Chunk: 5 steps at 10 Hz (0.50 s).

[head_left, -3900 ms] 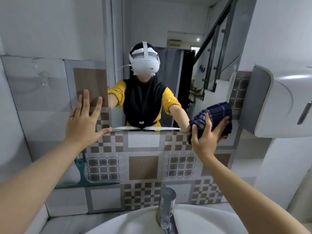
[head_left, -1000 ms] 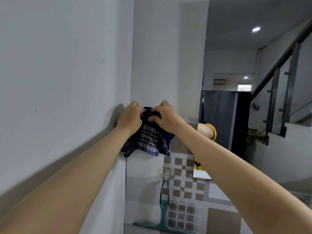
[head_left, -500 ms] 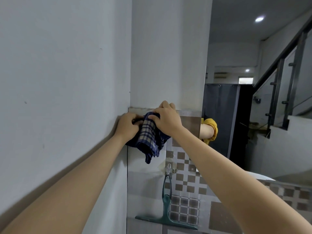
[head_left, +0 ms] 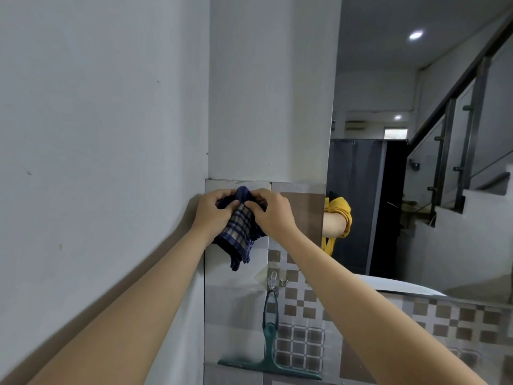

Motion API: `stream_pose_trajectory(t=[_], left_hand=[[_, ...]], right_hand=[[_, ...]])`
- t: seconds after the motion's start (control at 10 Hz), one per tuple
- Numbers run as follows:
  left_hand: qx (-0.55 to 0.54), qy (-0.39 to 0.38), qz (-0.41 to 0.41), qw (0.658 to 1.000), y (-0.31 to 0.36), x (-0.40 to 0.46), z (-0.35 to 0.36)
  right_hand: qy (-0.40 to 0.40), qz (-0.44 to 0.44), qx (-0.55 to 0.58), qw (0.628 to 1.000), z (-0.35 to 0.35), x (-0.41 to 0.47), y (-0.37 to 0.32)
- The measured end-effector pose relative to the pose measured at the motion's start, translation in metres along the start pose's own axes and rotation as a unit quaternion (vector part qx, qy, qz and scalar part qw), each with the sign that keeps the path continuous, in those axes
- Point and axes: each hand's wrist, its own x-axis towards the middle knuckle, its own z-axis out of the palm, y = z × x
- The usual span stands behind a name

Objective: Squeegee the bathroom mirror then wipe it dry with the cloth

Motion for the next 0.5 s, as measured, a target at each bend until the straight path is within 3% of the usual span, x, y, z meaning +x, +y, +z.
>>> stream_pose_trajectory(t=[0.2,0.3,0.4,0.5], left_hand=[[0.114,0.007,0.003,0.993,0.013,0.002,0.002],[0.186,-0.001,-0.021,0.982,0.023,-0.001,-0.002],[0.18,0.05,-0.041,0.981,0.043,-0.016,-0.004],[0.058,0.136,-0.02,0.989,0.064,-0.062,-0.009]], right_hand=[[0.007,0.018,-0.099,0.995,0.001,-0.001,-0.008],[-0.032,0.039,-0.17,0.984,-0.011,-0.009,-0.019],[-0.031,0.066,-0.164,0.984,-0.037,-0.027,-0.041],[0.162,-0.042,-0.047,0.985,-0.086,-0.089,-0.073]])
